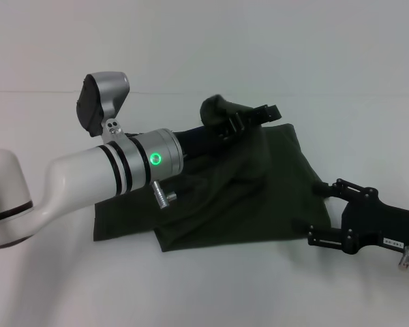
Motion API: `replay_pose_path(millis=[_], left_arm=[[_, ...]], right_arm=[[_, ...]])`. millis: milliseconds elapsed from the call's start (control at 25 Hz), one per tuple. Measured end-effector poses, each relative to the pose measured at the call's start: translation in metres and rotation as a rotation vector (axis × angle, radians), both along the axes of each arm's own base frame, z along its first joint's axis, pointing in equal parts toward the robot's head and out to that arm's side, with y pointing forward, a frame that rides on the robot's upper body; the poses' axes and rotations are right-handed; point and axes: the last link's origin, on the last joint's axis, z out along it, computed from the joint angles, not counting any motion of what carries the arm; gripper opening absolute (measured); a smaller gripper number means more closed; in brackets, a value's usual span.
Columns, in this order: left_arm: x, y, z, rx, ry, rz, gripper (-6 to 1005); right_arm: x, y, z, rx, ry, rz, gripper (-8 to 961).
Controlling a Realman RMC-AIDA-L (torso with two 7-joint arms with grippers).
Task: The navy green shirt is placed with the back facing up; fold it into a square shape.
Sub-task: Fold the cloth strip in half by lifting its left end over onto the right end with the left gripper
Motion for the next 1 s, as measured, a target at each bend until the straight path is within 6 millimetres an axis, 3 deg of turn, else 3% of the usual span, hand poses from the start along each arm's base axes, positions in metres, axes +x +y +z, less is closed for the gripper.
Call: replay_pose_path(millis=[200, 280, 800, 1000], left_arm=[[0.014, 0.002, -0.012, -0.007, 0.041, -0.032, 646], [0.017, 0.003, -0.014, -0.006, 0.051, -0.042, 872], [0.052, 0.005, -0.026, -0.010, 0.039, -0.125, 969], [0.039, 0.008, -0.017, 0.005, 0.039, -0.094, 969]], right_arm=[[0.001, -0.001, 0.000, 0.001, 0.008, -0.006, 898], [0.001, -0.002, -0.001, -0.002, 0.012, -0.009, 898], [0.002, -0.005, -0.003, -0.006, 0.024, -0.022, 897], [0.003, -0.006, -0.004, -0.007, 0.025, -0.025, 897]])
